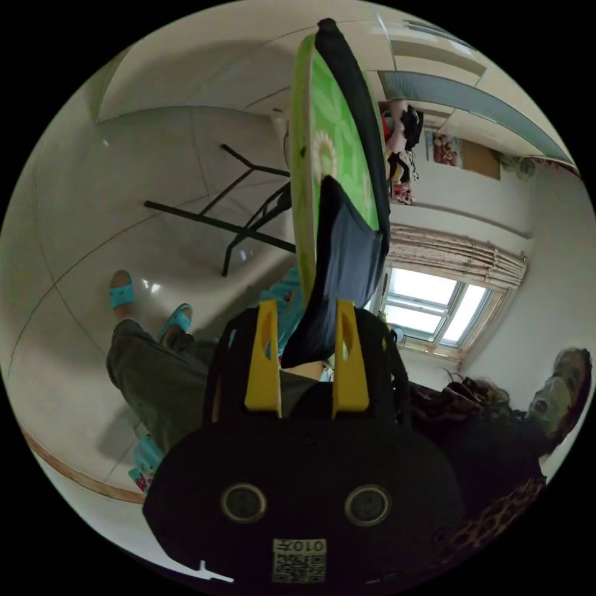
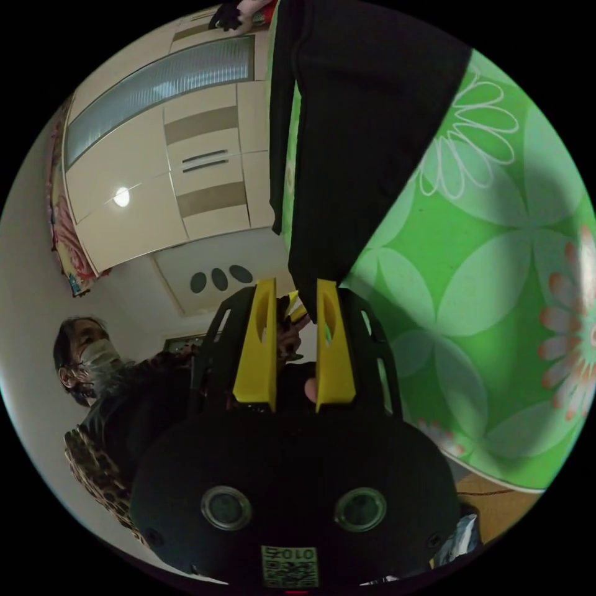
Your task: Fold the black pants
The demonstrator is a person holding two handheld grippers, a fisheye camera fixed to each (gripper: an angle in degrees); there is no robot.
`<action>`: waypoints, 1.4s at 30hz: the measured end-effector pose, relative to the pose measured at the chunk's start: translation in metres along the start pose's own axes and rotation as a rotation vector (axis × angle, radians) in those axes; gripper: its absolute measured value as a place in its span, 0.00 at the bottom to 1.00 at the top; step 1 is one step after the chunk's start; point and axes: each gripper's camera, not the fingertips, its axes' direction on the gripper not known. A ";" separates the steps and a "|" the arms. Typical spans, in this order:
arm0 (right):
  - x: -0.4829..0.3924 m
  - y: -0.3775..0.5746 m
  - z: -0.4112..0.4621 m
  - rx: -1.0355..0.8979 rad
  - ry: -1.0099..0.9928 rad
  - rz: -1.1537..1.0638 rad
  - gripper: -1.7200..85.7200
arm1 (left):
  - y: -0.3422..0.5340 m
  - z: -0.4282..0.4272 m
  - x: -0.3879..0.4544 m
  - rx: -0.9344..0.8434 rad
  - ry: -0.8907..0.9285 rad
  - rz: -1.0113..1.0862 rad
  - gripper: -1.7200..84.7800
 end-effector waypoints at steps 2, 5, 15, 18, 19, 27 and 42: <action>-0.008 0.003 -0.002 -0.010 0.001 -0.001 0.14 | 0.008 0.013 0.004 -0.027 0.036 0.014 0.11; -0.019 0.010 -0.008 -0.010 -0.012 -0.005 0.14 | 0.021 0.012 0.013 0.016 -0.024 0.040 0.06; -0.045 0.022 -0.043 0.064 -0.035 0.018 0.13 | 0.083 -0.006 0.007 0.055 -0.078 -0.042 0.02; -0.049 0.023 -0.058 0.111 -0.029 0.034 0.13 | 0.102 -0.003 -0.002 0.039 -0.055 -0.083 0.02; -0.050 0.024 -0.064 0.131 -0.030 0.042 0.13 | 0.108 0.000 -0.004 0.023 -0.059 -0.096 0.02; -0.055 0.028 -0.108 0.303 -0.059 0.062 0.13 | 0.130 0.023 -0.017 -0.069 -0.041 -0.155 0.02; -0.073 -0.022 -0.174 0.545 0.066 -0.013 0.15 | 0.146 -0.013 0.049 -0.101 -0.139 0.033 0.02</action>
